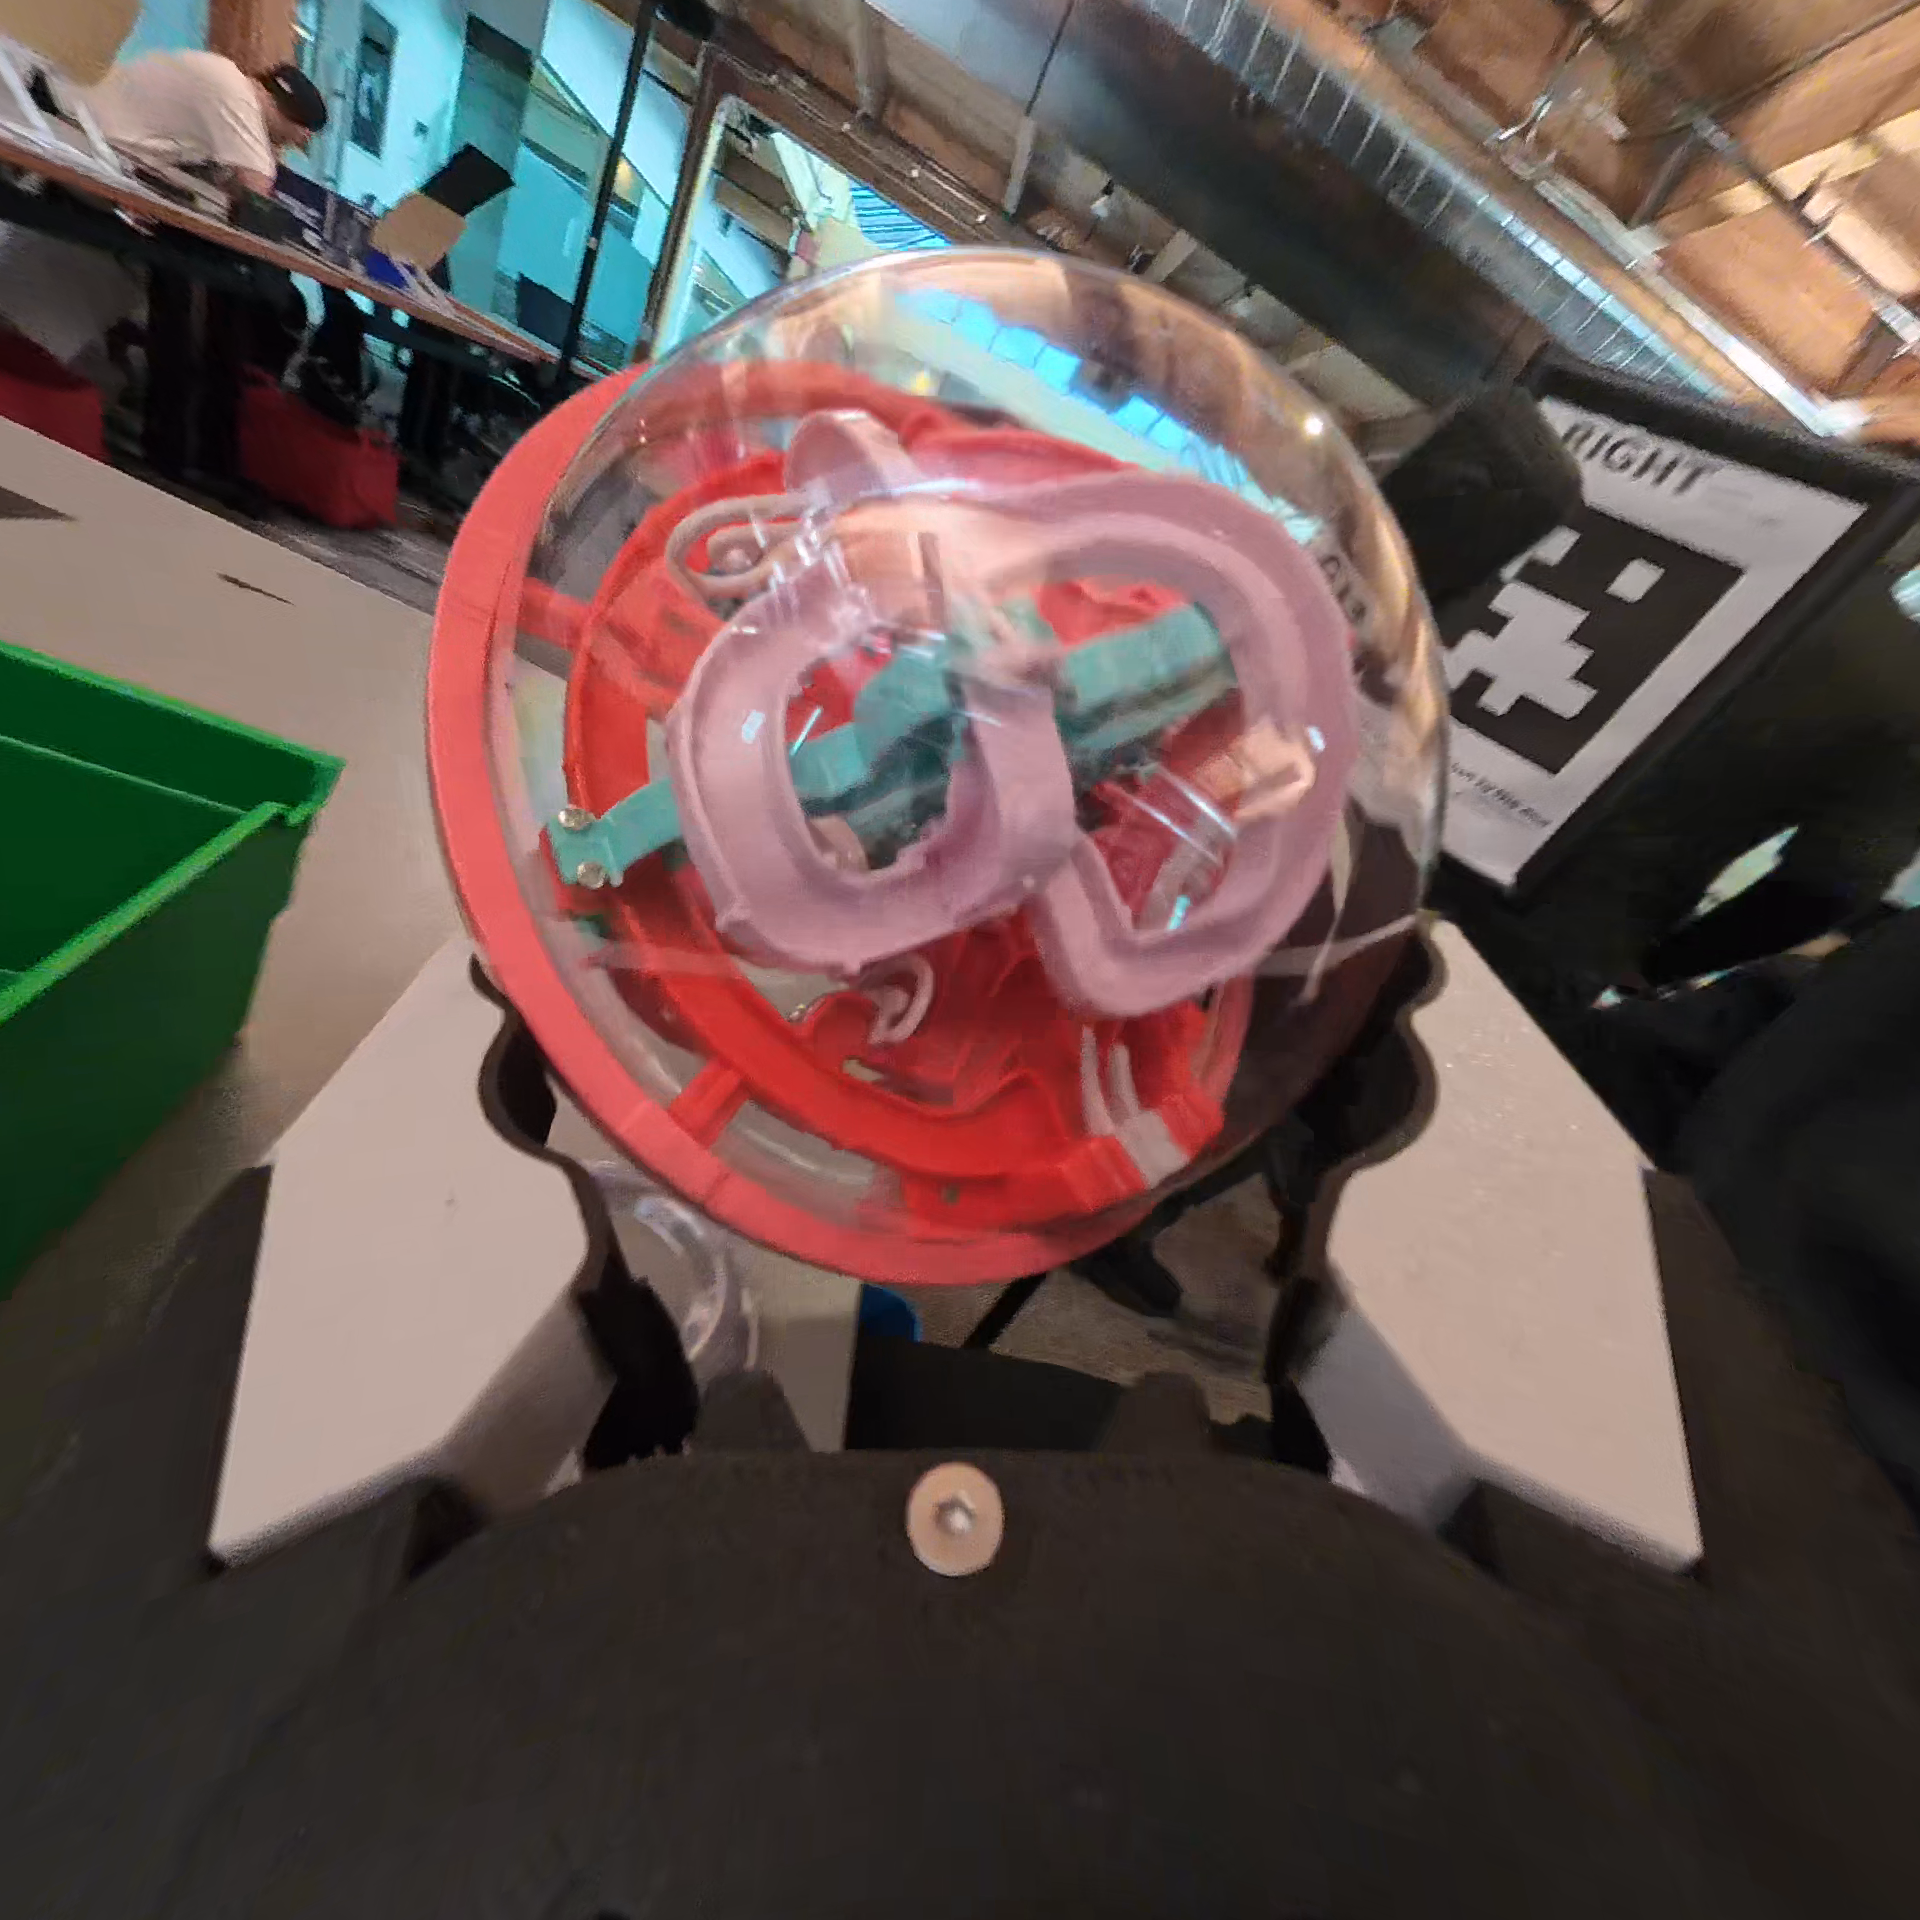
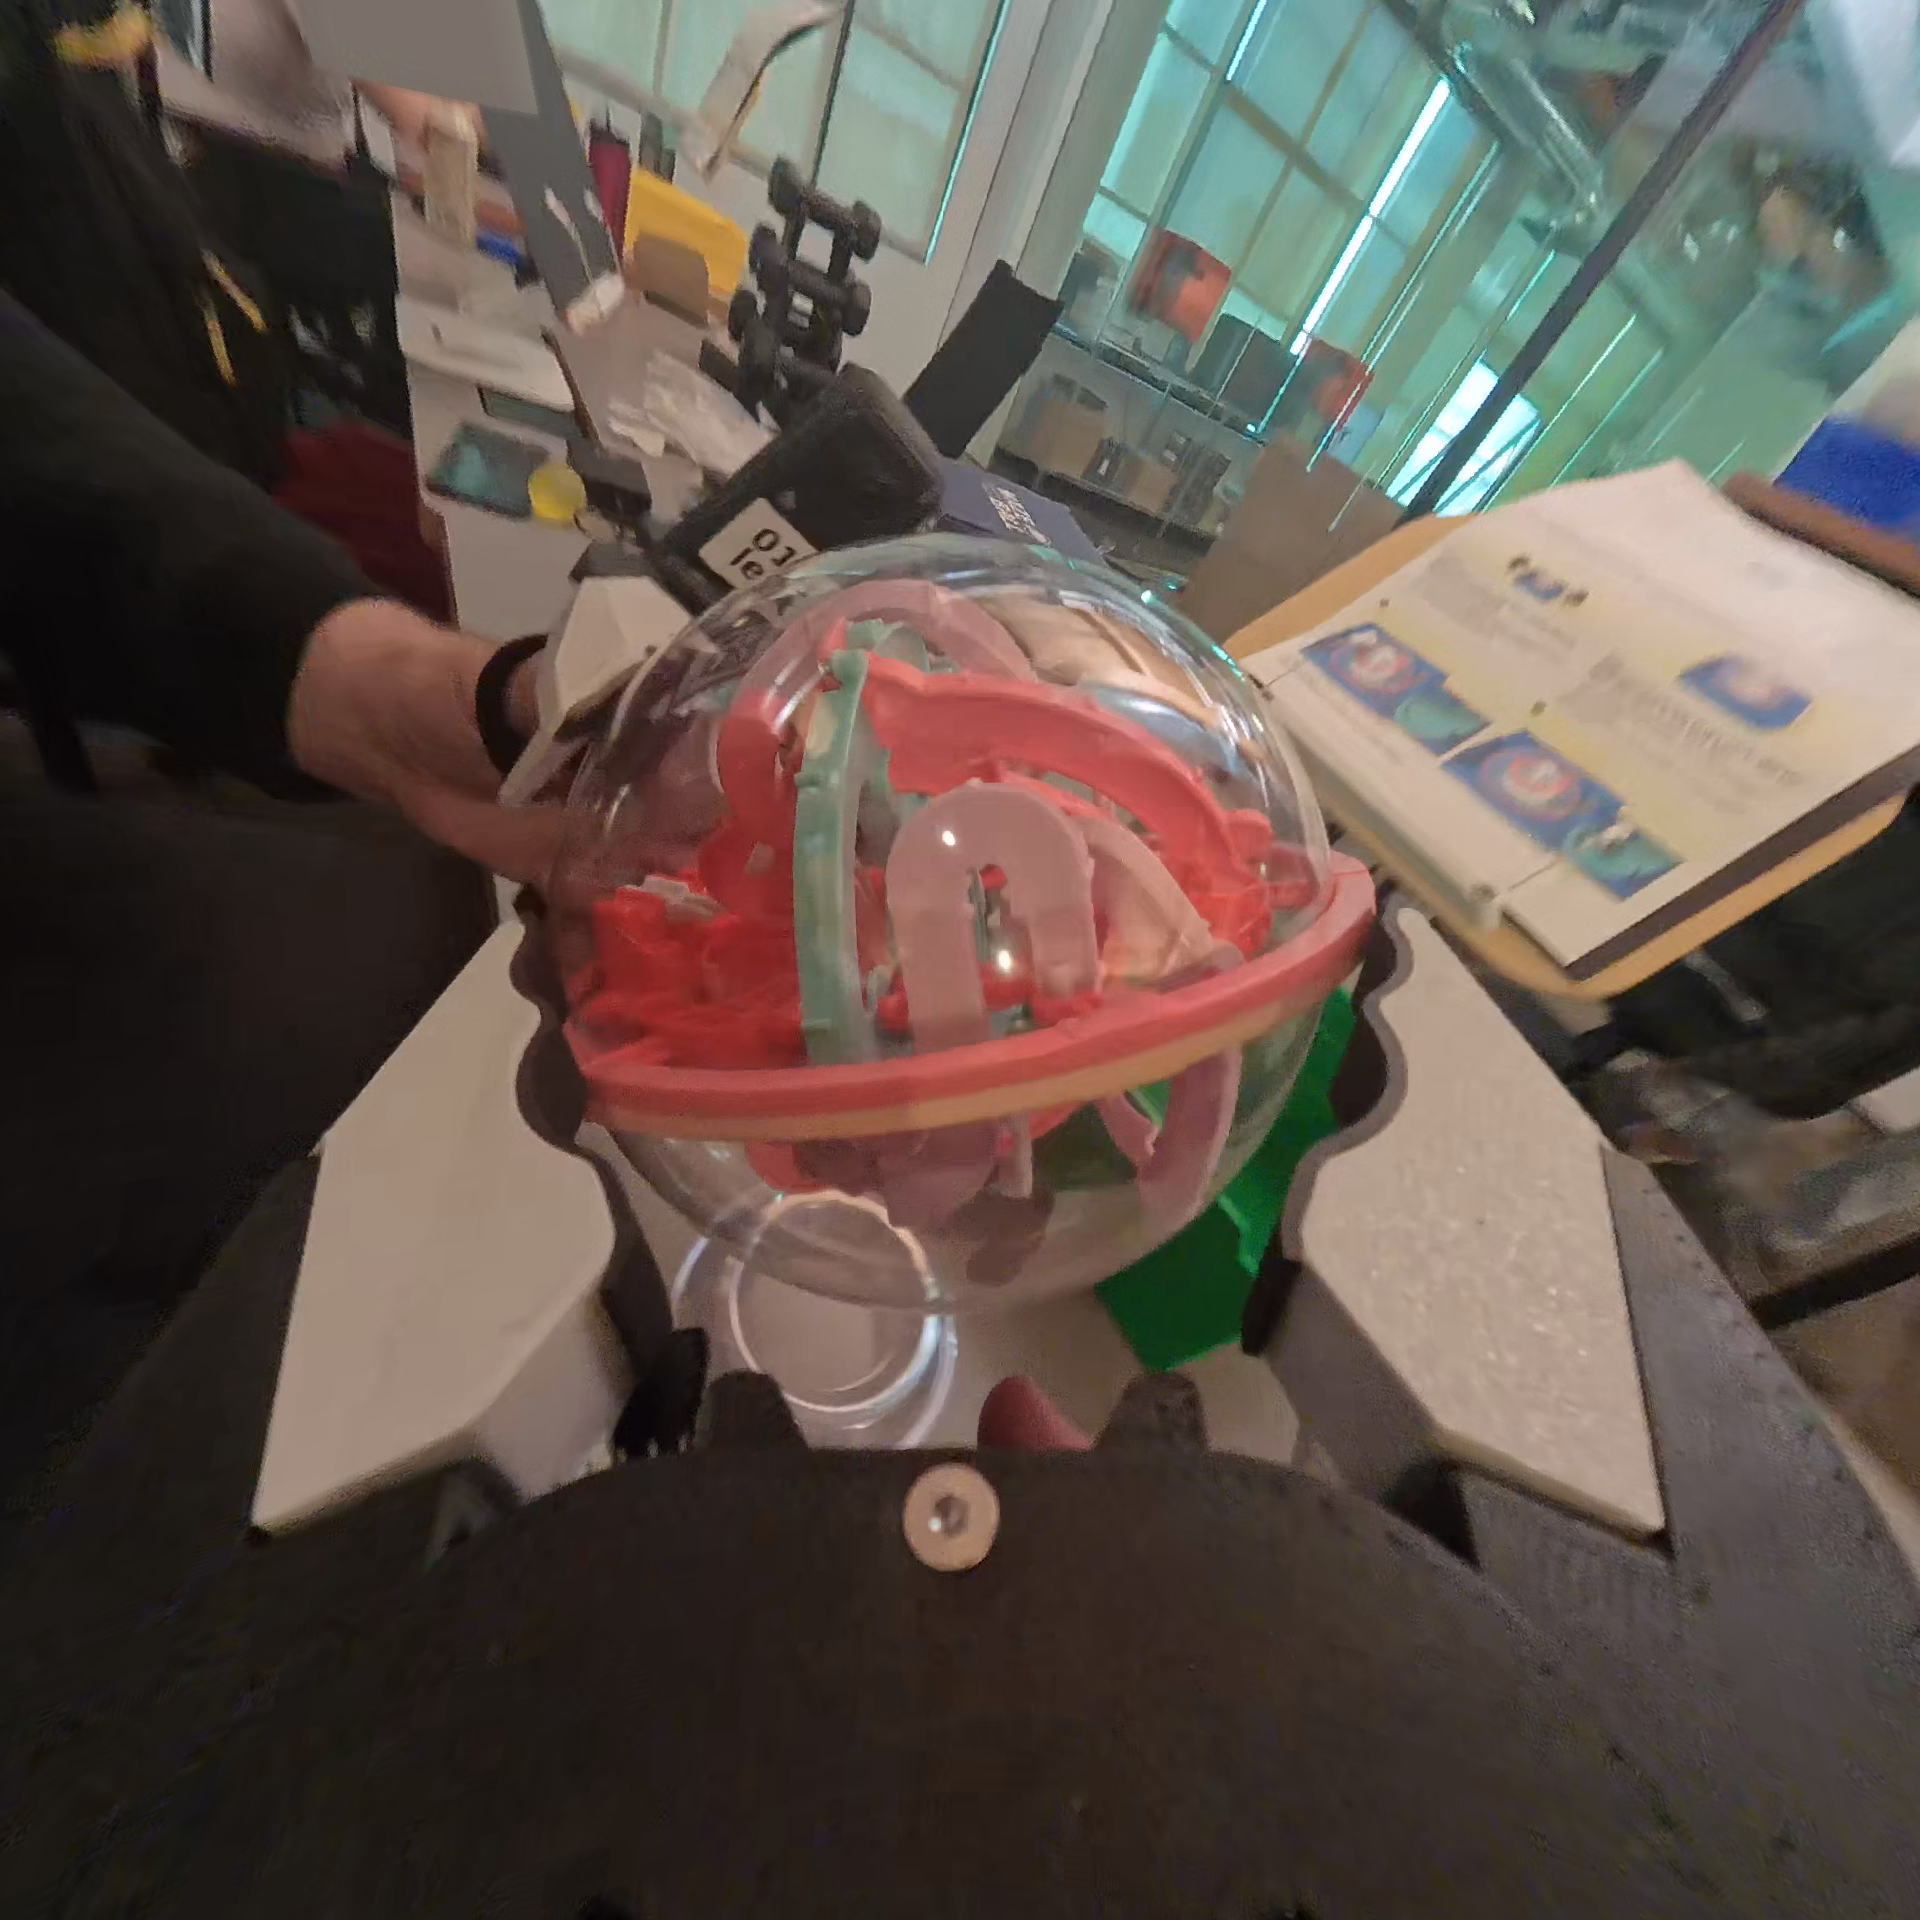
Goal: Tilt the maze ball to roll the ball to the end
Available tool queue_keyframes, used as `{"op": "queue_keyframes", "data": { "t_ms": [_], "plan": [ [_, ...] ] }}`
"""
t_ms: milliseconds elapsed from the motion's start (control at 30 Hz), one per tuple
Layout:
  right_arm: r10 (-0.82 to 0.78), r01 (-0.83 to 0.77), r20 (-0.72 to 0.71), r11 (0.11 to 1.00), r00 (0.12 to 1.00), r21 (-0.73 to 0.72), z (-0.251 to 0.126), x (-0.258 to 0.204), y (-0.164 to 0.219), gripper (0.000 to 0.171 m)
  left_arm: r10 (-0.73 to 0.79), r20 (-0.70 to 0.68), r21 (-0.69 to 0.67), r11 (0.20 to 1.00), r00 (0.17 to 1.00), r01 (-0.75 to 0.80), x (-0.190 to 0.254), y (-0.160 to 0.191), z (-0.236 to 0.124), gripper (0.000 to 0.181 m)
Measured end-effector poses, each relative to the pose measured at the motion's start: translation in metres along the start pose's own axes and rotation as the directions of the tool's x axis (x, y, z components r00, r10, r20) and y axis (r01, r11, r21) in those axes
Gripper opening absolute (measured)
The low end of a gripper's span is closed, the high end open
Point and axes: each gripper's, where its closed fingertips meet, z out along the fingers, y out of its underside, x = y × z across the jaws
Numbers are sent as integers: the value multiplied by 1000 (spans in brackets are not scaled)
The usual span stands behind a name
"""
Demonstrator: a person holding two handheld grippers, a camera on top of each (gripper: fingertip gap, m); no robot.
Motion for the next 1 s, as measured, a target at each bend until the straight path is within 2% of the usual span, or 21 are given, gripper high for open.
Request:
{"op": "queue_keyframes", "data": {
  "t_ms": [100, 267, 400, 633, 767, 1000],
  "plan": [
    [-91, 91, 0, 996, 996, -7, -1, -7, -19, 146, -14, -87, 20, 1000, 996, 16, 13, -2, -1, 157],
    [-145, 145, 16, 989, 989, 31, -6, -17, -51, 145, -23, -220, 31, 999, 975, 30, 38, -6, 0, 157],
    [-76, 76, -2, 994, 997, 83, -11, -15, -76, 138, -1, -265, 116, 993, 964, 33, 52, -23, -3, 157],
    [143, -126, -50, 960, 988, 249, -29, -2, -109, 116, 151, -200, 190, 975, 968, -112, 65, -52, -6, 156],
    [134, -100, -94, 947, 987, 304, -39, -4, -116, 117, 267, -151, 181, 954, 952, -239, 73, -60, -4, 155],
    [47, -4, -120, 942, 992, 336, -53, -11, -123, 107, 442, -107, 144, 893, 891, -426, 87, -65, -2, 155]
  ]
}}
